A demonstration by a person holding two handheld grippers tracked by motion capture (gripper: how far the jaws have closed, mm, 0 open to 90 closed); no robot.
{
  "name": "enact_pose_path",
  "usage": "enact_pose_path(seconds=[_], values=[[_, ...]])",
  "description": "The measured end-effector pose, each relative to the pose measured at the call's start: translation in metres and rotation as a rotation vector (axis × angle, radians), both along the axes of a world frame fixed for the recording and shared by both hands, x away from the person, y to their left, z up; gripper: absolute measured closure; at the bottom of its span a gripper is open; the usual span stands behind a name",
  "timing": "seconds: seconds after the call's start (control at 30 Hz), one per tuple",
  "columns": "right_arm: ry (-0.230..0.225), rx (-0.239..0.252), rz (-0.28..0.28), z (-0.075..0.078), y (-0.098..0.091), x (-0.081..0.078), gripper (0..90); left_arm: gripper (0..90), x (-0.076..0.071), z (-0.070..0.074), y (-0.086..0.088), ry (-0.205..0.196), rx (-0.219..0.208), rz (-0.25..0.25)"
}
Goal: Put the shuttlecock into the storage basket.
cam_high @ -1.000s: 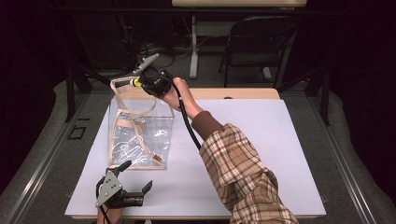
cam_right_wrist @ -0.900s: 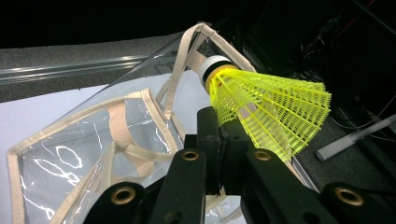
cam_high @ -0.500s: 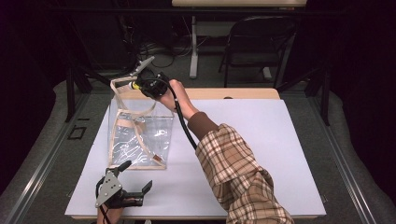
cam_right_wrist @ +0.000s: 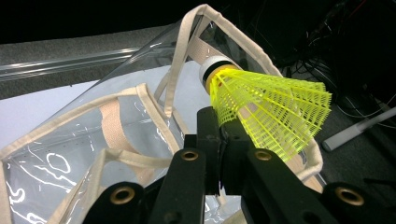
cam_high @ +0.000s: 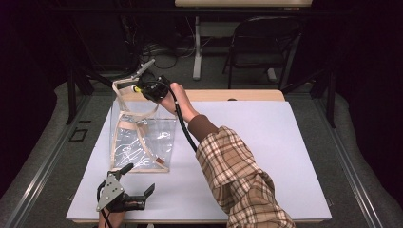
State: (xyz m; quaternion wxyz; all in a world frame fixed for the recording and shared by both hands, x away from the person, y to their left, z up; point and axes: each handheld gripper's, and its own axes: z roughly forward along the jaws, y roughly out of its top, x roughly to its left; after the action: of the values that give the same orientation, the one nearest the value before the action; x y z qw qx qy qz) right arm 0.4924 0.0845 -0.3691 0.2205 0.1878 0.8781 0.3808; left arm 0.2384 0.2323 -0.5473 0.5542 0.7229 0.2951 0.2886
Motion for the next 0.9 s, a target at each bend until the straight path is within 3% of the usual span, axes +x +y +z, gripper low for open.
enact_pose_path(seconds=[0.23,0.33,0.37,0.73,0.9], values=[[0.006,-0.016,-0.016,-0.005,0.004,0.003,84.7,0.3,0.0,0.0,0.0,0.001,0.0,-0.001],[0.016,-0.007,-0.019,-0.006,0.004,0.004,73.9,0.3,0.0,0.0,0.0,0.001,-0.001,0.001],[0.016,-0.007,-0.019,-0.006,0.004,0.004,73.9,0.3,0.0,0.0,0.0,0.0,-0.001,0.001],[0.065,0.089,-0.027,0.011,-0.021,-0.002,25.8,0.3,0.0,0.0,0.0,0.002,-0.002,0.003],[0.066,0.105,-0.025,0.015,-0.032,-0.005,19.0,0.3,0.0,0.0,-0.001,0.001,0.0,0.003]])
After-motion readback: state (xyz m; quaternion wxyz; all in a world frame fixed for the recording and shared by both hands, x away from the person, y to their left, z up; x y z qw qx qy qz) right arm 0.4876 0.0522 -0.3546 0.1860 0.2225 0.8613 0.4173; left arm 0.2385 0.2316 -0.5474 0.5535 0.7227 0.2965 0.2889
